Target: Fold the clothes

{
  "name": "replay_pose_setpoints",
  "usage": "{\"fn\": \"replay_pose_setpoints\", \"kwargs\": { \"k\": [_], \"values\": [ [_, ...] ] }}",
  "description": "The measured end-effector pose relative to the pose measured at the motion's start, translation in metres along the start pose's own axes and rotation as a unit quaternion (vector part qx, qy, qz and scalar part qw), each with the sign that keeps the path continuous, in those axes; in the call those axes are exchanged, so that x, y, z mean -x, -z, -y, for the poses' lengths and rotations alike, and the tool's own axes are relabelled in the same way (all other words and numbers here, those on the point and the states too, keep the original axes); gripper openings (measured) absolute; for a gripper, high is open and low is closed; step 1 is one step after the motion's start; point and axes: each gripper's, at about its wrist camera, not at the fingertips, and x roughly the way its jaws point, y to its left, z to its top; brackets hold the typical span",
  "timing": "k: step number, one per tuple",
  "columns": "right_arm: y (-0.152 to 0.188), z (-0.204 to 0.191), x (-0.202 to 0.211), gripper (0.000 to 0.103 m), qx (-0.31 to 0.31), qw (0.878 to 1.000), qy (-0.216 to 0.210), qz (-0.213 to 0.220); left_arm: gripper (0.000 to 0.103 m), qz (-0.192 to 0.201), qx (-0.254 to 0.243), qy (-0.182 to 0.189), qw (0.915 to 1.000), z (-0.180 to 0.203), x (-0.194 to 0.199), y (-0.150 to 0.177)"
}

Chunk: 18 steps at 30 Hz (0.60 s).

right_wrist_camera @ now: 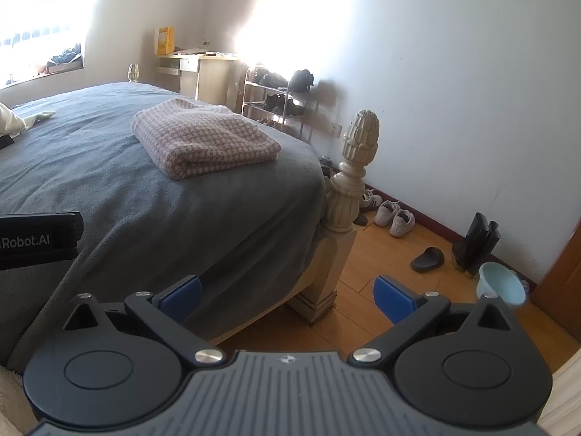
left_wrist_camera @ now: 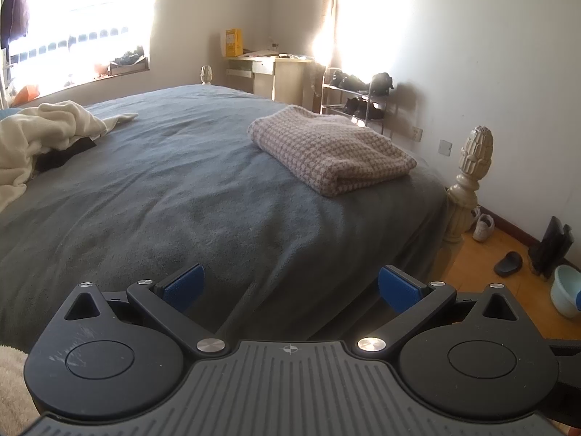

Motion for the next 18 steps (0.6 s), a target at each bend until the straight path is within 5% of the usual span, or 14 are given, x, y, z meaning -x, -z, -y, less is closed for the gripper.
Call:
{"fn": "replay_pose_setpoints", "kwargs": {
  "k": [18],
  "values": [
    [0.0003,-0.0025,-0.0015,0.103,0.001,1.000,-0.003,-0.005,0.103,0.000,-0.001,-0.001,1.0000,-0.0007,0.0001,-0.0005]
  ]
}}
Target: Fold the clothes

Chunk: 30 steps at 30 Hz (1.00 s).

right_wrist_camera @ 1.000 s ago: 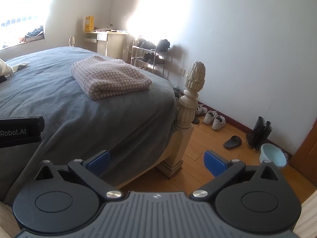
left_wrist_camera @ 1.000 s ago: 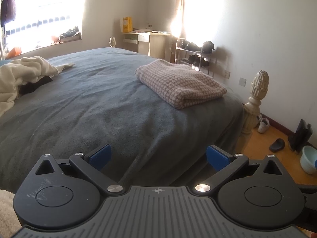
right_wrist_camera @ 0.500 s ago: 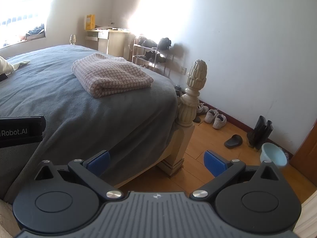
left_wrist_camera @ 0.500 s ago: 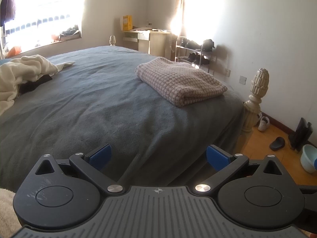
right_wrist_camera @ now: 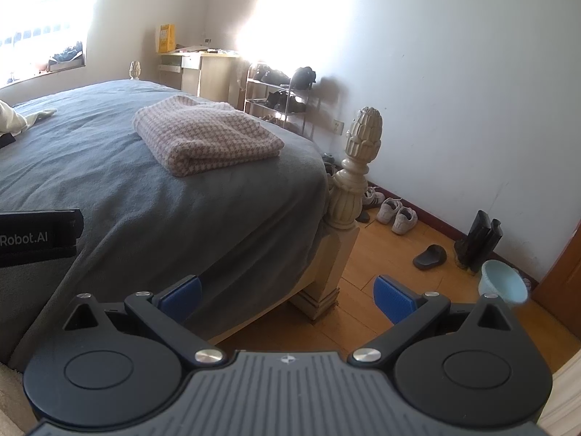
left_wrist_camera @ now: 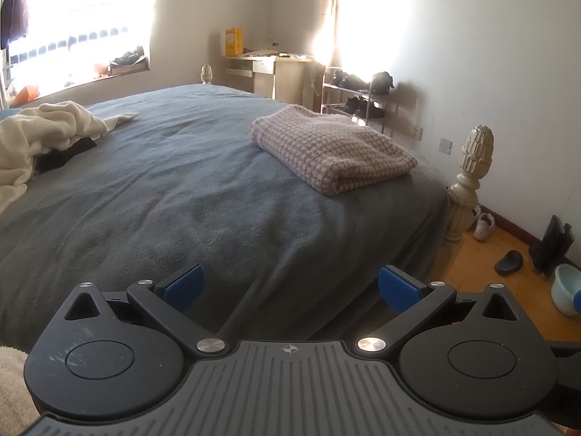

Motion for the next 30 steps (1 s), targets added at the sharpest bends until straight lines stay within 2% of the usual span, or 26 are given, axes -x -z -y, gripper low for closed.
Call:
{"fn": "replay_pose_setpoints", "kwargs": {
  "k": [30],
  "values": [
    [0.0012,-0.0022,-0.0023,0.103,0.000,1.000,-0.009,-0.008,0.103,-0.002,-0.001,-0.001,1.0000,-0.0035,0.0009,0.0015]
  ]
}}
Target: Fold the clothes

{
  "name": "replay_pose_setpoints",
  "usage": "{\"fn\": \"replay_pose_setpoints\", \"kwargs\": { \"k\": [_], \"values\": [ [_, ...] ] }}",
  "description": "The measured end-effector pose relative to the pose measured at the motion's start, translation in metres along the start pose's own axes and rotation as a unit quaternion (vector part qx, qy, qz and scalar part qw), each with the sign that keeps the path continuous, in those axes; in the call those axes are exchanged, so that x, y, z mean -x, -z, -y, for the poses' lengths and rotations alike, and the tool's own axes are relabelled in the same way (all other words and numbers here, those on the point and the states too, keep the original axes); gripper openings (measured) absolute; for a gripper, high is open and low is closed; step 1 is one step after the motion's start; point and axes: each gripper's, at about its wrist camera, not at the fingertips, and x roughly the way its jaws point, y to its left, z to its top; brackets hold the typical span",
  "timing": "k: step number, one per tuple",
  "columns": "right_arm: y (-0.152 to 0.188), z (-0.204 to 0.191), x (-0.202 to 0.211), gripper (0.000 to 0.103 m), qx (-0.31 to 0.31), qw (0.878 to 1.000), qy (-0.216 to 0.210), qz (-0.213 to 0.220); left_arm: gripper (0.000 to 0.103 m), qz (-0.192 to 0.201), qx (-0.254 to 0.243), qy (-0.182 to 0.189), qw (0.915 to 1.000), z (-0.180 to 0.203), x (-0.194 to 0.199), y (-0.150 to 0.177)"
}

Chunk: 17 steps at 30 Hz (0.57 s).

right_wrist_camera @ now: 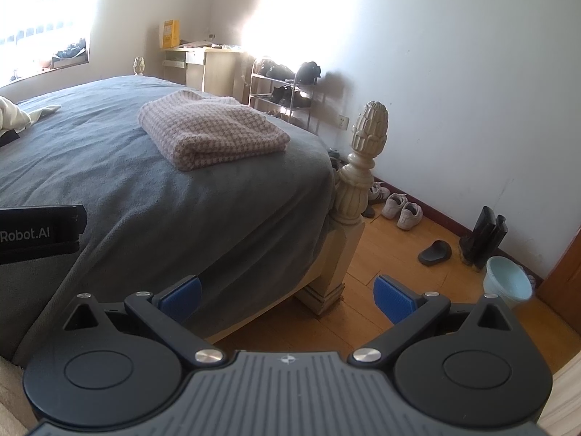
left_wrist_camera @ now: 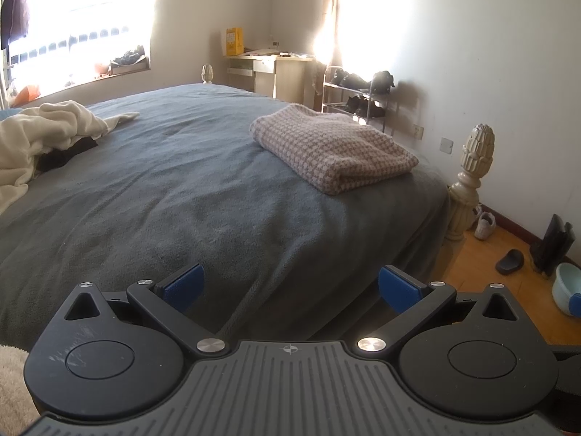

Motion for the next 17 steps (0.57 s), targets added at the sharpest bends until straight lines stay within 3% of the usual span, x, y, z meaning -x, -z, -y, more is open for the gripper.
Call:
{"fn": "replay_pose_setpoints", "kwargs": {
  "k": [17],
  "values": [
    [0.0011,-0.0006,-0.0003,0.103,0.001,1.000,-0.001,-0.003,0.103,-0.004,0.001,0.001,1.0000,-0.0008,-0.0003,0.0003]
  ]
}}
